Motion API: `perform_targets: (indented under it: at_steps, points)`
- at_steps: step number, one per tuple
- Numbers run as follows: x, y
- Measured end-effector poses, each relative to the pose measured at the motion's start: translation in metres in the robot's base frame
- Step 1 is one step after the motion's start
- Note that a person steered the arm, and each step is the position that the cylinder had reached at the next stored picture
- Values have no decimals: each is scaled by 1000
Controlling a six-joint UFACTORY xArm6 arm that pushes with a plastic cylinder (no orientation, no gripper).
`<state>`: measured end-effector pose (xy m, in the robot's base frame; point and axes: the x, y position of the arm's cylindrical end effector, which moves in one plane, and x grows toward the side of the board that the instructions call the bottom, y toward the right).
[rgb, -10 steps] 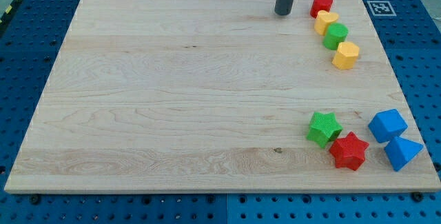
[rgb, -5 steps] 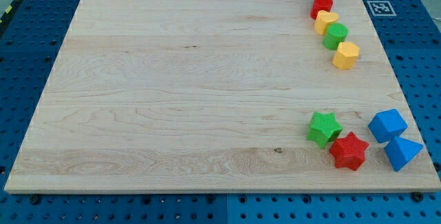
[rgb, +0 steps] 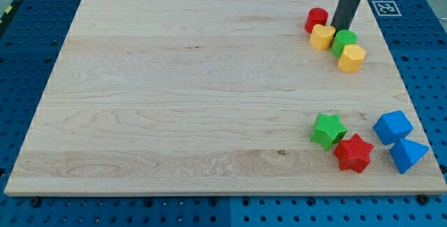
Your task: Push green circle along with yellow hexagon towards blue cube
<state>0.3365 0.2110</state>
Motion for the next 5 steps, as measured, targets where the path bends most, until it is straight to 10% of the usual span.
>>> perform_targets:
  at_steps: [5]
  points:
    - [127, 24]
